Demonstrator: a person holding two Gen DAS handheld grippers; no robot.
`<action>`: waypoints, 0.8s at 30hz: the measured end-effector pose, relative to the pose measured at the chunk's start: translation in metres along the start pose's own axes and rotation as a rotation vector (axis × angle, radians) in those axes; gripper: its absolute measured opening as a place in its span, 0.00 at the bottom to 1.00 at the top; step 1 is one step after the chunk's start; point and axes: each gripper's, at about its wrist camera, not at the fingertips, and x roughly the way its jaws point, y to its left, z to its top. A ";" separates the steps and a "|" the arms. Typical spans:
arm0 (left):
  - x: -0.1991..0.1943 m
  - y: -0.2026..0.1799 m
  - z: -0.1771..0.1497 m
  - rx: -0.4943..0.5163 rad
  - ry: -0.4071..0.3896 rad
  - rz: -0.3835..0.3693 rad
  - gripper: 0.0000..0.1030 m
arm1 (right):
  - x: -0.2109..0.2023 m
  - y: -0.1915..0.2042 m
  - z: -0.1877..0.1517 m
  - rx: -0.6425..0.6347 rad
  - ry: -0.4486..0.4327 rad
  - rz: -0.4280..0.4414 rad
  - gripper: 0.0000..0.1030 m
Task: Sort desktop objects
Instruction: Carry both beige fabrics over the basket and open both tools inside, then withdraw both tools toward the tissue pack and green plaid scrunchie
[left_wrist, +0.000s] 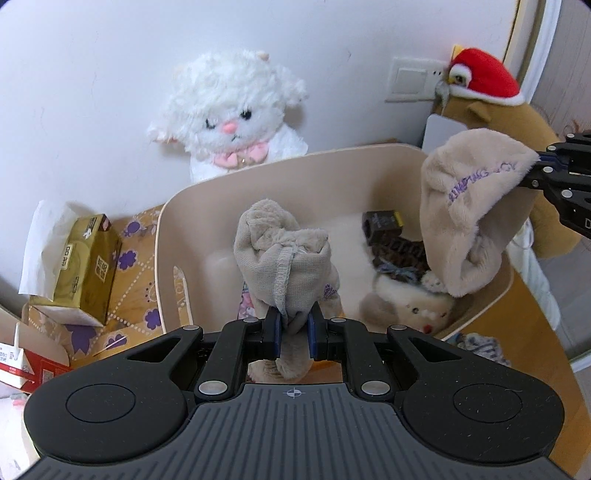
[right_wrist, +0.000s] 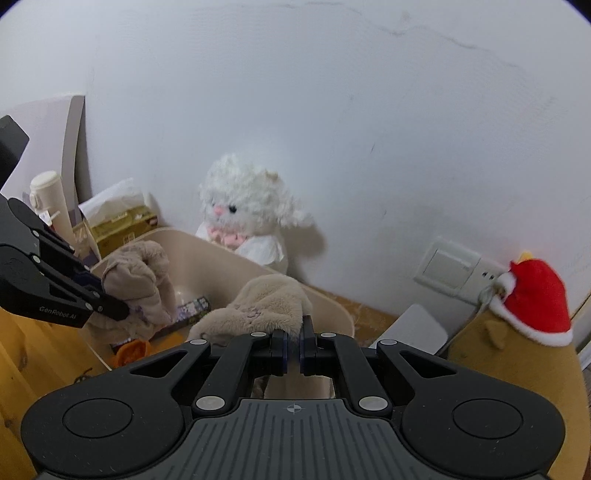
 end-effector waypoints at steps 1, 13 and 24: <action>0.003 0.000 -0.001 0.003 0.004 0.002 0.13 | 0.004 0.000 -0.001 0.003 0.010 0.004 0.06; 0.014 -0.004 -0.012 -0.010 0.072 -0.025 0.17 | 0.030 0.008 -0.017 0.007 0.107 0.025 0.32; -0.016 -0.004 -0.014 -0.027 0.009 0.022 0.56 | 0.001 0.025 -0.023 -0.041 0.070 -0.017 0.83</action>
